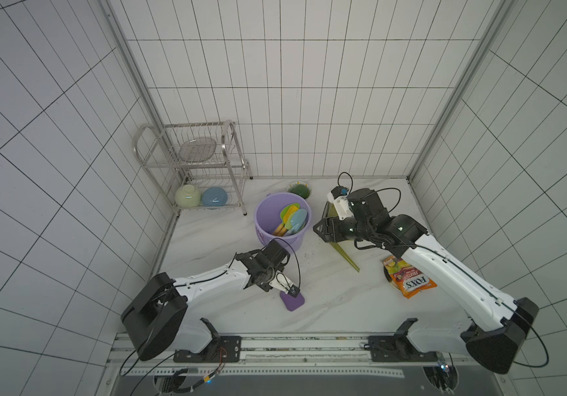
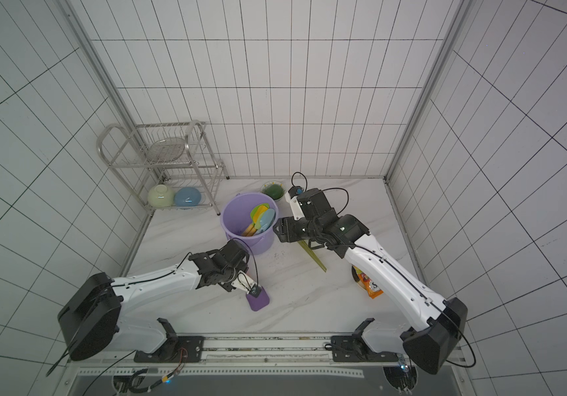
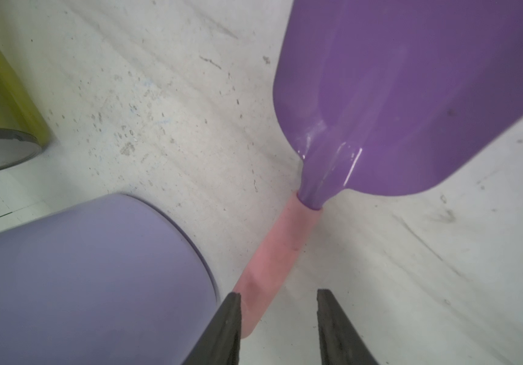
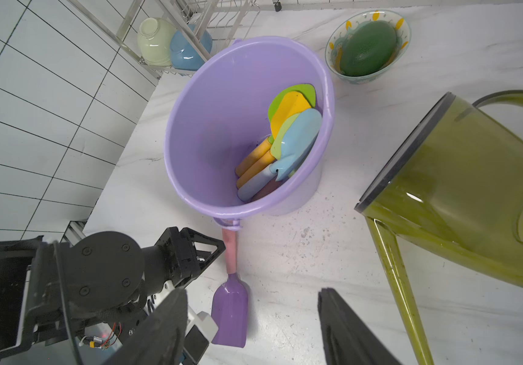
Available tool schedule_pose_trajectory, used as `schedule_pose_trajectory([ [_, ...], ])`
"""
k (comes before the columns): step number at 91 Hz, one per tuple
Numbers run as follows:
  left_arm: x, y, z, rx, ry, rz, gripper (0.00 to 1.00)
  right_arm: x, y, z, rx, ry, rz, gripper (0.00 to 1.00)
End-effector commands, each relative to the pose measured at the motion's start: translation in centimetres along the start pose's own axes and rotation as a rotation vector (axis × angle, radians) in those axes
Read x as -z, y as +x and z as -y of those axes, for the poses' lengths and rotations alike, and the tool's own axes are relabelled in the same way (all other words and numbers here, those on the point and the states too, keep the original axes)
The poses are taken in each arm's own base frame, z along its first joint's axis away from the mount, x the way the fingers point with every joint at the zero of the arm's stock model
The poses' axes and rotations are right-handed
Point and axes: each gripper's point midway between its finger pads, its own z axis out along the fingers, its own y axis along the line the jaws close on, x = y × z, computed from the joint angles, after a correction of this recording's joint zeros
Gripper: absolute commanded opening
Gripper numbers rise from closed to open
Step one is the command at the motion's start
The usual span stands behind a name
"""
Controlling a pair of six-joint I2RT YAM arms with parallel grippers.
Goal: Organize the gardening tools
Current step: Pick up the gardening tool from the center of the board.
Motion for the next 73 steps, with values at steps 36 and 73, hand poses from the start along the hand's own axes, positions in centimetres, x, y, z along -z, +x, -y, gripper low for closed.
schedule_pose_trajectory([
  [36, -2.4, -0.8, 1.4, -0.070, 0.048, 0.002, 0.39, 0.6, 1.5, 0.0, -0.029, -0.057, 0.044, 0.68],
  [73, -2.0, -0.7, 2.4, -0.047, 0.072, 0.000, 0.24, 0.3, 1.2, 0.4, -0.041, -0.047, 0.056, 0.63],
])
